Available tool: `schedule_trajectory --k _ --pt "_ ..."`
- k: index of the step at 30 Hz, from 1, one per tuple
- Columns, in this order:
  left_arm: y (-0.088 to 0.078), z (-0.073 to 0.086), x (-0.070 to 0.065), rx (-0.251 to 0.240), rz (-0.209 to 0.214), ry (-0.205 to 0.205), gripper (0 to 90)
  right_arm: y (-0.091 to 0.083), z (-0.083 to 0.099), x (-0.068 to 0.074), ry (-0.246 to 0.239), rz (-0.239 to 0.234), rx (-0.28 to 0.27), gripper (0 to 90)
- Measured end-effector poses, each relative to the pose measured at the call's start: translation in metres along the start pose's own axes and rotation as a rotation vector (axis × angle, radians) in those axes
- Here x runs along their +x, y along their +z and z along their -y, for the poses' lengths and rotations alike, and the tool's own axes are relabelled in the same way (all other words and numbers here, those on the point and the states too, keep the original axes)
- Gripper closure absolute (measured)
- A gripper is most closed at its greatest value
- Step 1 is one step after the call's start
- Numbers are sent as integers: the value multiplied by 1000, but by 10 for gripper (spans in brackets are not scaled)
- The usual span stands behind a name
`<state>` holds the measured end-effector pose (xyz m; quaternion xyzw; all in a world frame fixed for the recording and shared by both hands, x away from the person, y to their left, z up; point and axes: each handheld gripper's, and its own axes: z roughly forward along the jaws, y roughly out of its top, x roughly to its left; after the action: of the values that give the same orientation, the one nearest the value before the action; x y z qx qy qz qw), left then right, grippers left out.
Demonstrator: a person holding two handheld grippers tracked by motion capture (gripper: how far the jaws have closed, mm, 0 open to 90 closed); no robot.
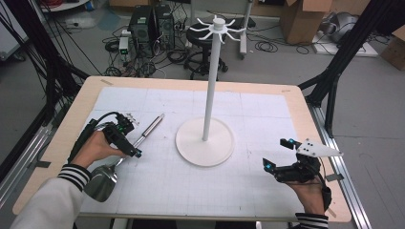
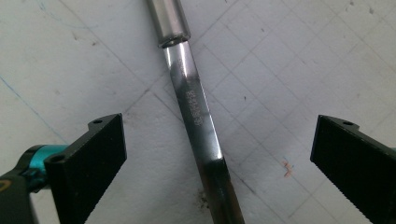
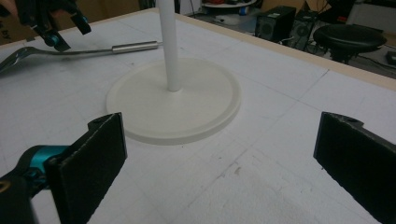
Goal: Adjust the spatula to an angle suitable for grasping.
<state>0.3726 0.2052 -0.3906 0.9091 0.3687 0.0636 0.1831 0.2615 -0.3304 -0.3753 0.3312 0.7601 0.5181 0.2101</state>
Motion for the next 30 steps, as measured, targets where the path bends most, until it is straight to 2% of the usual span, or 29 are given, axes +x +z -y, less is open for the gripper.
schedule_trajectory --k 2,4,6,8,10,11,15,18,21,30 --pt "1 0 0 8 13 -12 64 0 0 0 0 1 -2 15" --pt "2 0 1 25 21 -7 110 -1 0 0 0 0 -7 15" --pt "3 0 1 45 12 -14 121 -1 0 0 1 1 -4 15" --pt "4 0 2 62 20 -14 186 -1 0 0 5 -1 -3 15" --pt "6 0 1 61 18 -34 218 0 0 0 4 -4 -5 15" --pt "6 0 2 70 31 -26 247 0 0 0 -2 -2 -5 15" --pt "7 0 3 88 25 -27 304 1 0 0 4 -3 -4 15" --pt "8 0 3 93 14 -50 359 1 0 0 4 -4 -4 15" --pt "10 0 4 107 9 -54 384 1 0 1 7 -5 -1 15" --pt "14 -2 6 135 9 -77 488 1 1 0 5 -4 -2 15"
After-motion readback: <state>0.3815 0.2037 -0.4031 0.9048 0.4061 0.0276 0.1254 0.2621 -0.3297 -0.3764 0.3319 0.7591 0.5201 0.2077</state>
